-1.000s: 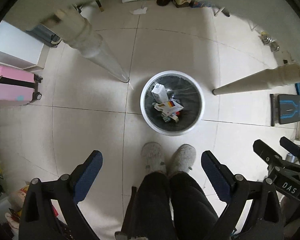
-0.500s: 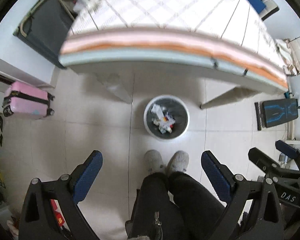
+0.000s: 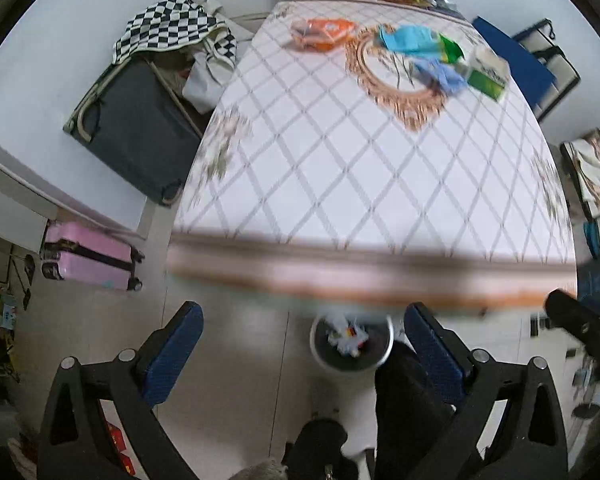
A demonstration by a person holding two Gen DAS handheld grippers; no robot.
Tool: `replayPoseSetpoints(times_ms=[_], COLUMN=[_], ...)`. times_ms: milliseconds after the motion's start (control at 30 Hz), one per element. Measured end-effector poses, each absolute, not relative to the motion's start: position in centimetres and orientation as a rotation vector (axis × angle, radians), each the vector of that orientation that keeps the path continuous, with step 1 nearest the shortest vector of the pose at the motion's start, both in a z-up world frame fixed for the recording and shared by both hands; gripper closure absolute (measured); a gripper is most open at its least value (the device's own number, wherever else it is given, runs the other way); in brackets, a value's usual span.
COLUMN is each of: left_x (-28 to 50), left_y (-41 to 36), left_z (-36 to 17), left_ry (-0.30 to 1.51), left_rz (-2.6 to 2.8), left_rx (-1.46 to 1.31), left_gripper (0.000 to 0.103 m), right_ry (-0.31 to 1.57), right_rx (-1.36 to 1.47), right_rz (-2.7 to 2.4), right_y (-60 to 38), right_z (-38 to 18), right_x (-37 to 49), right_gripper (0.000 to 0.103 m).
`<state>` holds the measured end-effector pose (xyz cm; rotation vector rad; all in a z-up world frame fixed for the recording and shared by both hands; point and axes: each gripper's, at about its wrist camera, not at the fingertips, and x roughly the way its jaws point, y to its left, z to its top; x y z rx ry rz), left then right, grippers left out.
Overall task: Collect trash
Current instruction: 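Move both open tools back toward the table, then grasp the blue bear wipes pack with the left tool while the right tool grasps the green-white box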
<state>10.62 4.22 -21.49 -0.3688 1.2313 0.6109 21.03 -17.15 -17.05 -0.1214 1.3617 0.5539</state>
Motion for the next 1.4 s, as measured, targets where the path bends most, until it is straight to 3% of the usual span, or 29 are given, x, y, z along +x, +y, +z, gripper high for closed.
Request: replayPoseSetpoints(times_ms=[300, 567, 833, 867, 1200, 1267, 1333, 1400], left_x=[27.8, 40.3, 46.7, 47.2, 51.4, 51.6, 51.8, 51.8], left_y=[10.5, 16.1, 17.1, 16.9, 15.9, 15.8, 15.2, 13.9], left_z=[-23.2, -27.1, -29.6, -29.9, -35.1, -35.4, -35.0, -34.1], left_ry=[1.282, 1.324, 1.371, 1.379, 1.412, 1.422, 1.441, 1.477], left_rz=[0.752, 0.796, 0.768, 0.760, 0.676, 0.690, 0.671, 0.624], left_rx=[-0.495, -0.786, -0.915, -0.929, -1.193, -1.141, -1.036, -0.827], left_gripper=[0.000, 0.000, 0.000, 0.000, 0.001, 0.021, 0.029, 0.030], right_ry=[1.376, 1.480, 1.597, 1.602, 1.549, 1.554, 1.555, 1.548], right_rx=[-0.080, 0.141, -0.027, -0.026, -0.134, -0.136, -0.161, -0.213], right_rz=[0.410, 0.238, 0.196, 0.200, 0.221, 0.231, 0.248, 0.275], right_y=[-13.8, -9.0, -2.3, -2.3, -7.8, -8.2, -8.0, -7.9], right_z=[-17.8, -22.8, -29.6, -29.9, -29.2, -29.3, -29.2, -28.9], right_x=[45.7, 65.7, 71.2, 71.4, 71.9, 72.0, 71.9, 70.9], right_gripper=[0.001, 0.001, 0.001, 0.011, 0.014, 0.014, 0.014, 0.014])
